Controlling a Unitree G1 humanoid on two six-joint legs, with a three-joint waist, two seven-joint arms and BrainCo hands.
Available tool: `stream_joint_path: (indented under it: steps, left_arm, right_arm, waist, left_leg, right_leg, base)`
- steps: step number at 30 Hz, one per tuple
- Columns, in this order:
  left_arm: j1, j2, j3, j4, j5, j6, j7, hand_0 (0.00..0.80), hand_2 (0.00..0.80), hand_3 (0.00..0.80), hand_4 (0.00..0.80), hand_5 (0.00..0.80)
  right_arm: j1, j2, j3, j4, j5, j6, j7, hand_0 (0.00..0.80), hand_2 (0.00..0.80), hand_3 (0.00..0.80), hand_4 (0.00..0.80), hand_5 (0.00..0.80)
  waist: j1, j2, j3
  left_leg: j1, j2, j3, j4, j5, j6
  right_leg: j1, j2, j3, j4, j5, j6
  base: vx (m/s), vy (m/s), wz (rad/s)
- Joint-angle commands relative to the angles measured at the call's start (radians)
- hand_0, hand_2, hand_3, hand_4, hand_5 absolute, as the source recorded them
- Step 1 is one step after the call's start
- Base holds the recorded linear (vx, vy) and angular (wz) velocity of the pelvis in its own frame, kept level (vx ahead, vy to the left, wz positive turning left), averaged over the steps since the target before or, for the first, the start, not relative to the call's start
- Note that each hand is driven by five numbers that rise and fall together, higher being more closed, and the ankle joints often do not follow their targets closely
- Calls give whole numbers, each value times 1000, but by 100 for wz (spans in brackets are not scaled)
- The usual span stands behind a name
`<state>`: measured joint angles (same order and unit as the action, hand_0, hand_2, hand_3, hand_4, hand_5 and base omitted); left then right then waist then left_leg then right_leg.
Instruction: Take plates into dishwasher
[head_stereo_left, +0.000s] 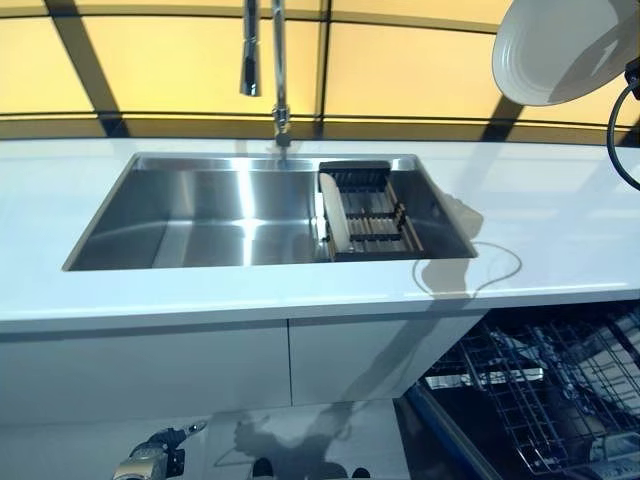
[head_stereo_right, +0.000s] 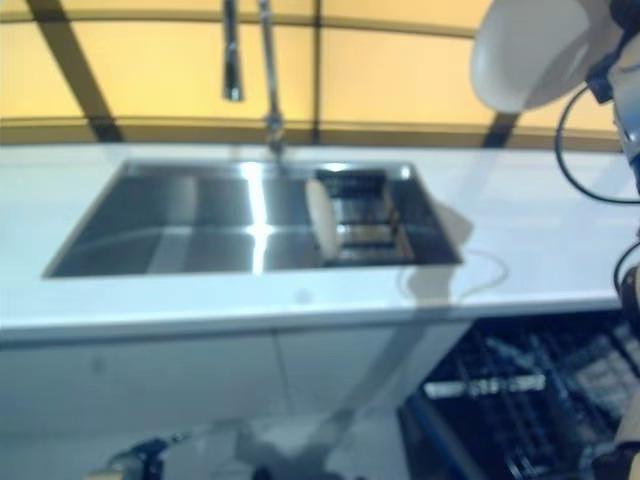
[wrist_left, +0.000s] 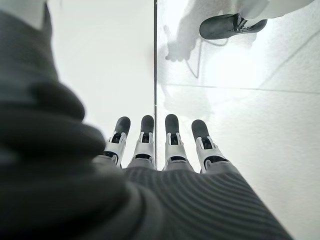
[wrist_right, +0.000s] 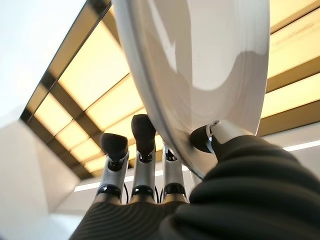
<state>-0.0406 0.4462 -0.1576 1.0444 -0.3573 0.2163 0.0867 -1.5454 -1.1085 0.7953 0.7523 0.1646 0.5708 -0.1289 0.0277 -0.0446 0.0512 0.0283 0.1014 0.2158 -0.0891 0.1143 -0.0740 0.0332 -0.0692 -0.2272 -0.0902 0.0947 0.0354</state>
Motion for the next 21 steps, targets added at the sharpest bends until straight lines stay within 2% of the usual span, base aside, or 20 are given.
stream_joint_path:
  steps: [1, 10, 21]
  left_arm:
    - [-40, 39, -60, 29, 57, -49, -9, 0, 0, 0, 0, 0]
    - [-27, 41, -56, 31, 87, -84, -18, 0, 0, 0, 0, 0]
    - [-18, 38, -35, 24, 110, -119, -47, 0, 0, 0, 0, 0]
  right_arm:
    - [-176, -92, 124, 37, -123, -89, 43, 800, 800, 800, 800, 800]
    - [-93, -222, 116, -13, -241, -171, 81, 800, 800, 800, 800, 800]
    - [181, -379, -73, -134, -332, -255, 113, 800, 800, 800, 800, 800]
  waist:
    - [2, -41, -15]
    - [-46, -38, -22]
    - [-117, -31, -14]
  left_leg:
    - [81, 34, -14, 2, -73, -46]
    - [103, 45, 16, 2, -76, -46]
    - [122, 58, 54, 2, -83, -45]
  right_leg:
    - [59, -66, 10, 3, -31, 107]
    - [50, -55, 49, 3, -24, 107]
    - [32, -35, 112, 3, -21, 106]
  base:
    - [-12, -53, -12]
    - [-23, -26, -12]
    - [-21, -14, -13]
